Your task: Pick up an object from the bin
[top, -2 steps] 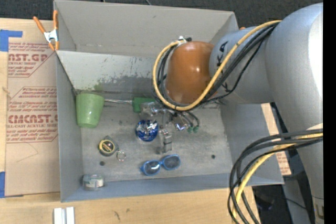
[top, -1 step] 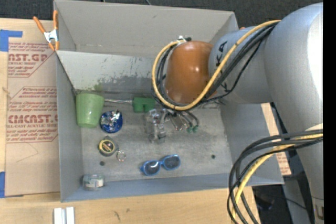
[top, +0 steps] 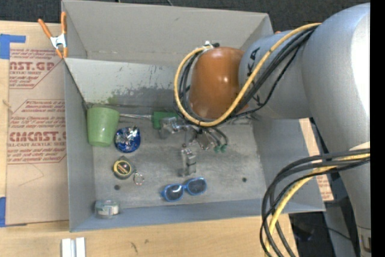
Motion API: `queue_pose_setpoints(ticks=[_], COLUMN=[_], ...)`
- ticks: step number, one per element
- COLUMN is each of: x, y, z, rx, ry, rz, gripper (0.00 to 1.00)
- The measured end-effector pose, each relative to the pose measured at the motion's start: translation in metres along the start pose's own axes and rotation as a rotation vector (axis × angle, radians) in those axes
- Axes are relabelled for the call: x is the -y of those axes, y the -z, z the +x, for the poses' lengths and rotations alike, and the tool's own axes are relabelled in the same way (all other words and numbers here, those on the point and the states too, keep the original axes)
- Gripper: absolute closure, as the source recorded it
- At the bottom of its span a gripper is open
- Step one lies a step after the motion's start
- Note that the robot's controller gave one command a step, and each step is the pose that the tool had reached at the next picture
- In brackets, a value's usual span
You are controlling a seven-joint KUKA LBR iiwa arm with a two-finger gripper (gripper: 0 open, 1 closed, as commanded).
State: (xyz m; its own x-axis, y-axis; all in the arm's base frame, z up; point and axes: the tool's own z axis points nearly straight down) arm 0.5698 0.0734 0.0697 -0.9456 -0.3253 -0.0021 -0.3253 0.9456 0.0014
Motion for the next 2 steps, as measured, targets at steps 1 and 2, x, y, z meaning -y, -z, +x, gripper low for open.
queue_pose_setpoints(ticks=[1,2], x=[-0.052,-0.085], y=[0.013,0.0], z=[0.07,0.043], rx=[-0.004,-0.001], ry=[0.131,0.426], rz=[-0.001,0.0], gripper=[0.0,0.0])
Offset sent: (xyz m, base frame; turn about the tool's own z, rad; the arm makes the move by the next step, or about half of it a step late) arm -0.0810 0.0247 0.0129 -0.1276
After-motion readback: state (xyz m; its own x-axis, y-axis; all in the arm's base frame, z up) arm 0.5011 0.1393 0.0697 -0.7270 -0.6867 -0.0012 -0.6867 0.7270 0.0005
